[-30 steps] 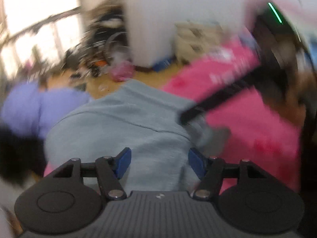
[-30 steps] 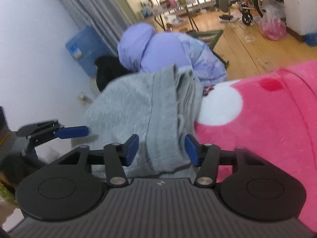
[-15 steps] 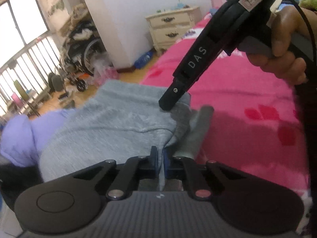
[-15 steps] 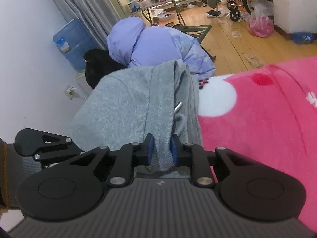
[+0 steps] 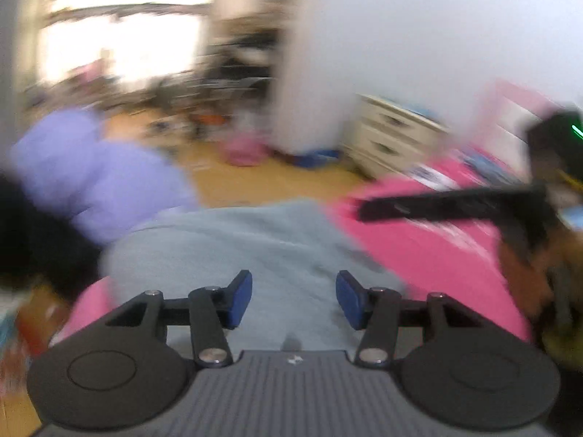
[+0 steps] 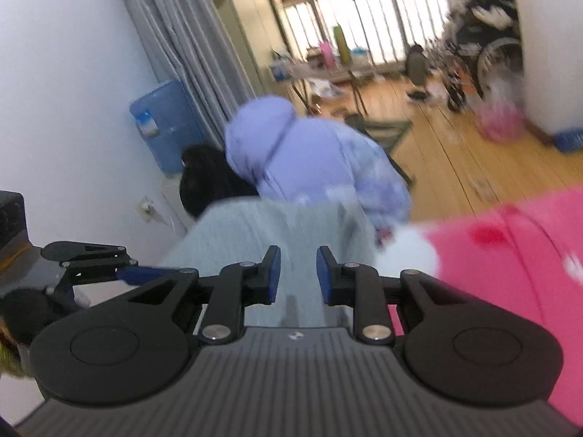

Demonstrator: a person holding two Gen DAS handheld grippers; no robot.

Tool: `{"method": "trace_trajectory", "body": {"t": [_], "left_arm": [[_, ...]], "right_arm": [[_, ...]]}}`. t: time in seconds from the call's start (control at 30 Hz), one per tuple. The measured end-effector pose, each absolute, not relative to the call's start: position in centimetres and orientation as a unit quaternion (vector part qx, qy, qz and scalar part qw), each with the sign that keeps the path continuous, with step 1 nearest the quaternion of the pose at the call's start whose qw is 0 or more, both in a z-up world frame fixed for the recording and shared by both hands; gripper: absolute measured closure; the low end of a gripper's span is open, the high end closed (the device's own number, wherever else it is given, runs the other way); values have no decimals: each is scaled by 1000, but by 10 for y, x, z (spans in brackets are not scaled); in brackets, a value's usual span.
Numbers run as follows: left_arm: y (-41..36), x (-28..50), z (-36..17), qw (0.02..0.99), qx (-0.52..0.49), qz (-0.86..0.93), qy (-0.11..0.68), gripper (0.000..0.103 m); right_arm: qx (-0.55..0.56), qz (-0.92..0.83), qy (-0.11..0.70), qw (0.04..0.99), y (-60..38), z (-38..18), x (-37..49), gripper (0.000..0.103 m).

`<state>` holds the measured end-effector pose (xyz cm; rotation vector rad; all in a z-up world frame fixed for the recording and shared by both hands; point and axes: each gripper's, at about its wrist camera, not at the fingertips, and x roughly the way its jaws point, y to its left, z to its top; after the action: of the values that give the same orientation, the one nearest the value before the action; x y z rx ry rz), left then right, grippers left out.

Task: Fold clothes
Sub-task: 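Lower the hoodie onto the bedspread and open the right gripper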

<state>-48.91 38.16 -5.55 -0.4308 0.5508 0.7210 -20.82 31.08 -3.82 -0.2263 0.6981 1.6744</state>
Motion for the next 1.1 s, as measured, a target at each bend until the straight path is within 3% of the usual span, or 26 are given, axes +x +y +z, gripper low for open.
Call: {"method": "trace_trajectory", "body": {"t": [0.07,0.23,0.47,0.63,0.67,0.9,1.1], "left_arm": [[402,-499,-75,854,-238,384,260,56],[405,-517,-107,843,-270,393,248,56],[434,-507,-71,857,-254,412,177,42],[470,-493,-110,832,-257,439,221,48],[471,-491,-106,834,-250,437,226,48],[439,-507,-63,844,-250,428,206,42],[409,-505,-70,846,-265,405,222,45]], "right_arm": [[-111,731,296,605,341,-49,-217,81],[-157,700,317,620,381,-100,-212,85],[-88,719,333,604,383,-78,-192,82],[-117,691,370,610,416,-114,-187,84],[-113,689,377,609,415,-110,-184,80],[-100,708,359,600,343,-61,-180,80],[-163,690,383,593,344,-96,-208,81]]}}
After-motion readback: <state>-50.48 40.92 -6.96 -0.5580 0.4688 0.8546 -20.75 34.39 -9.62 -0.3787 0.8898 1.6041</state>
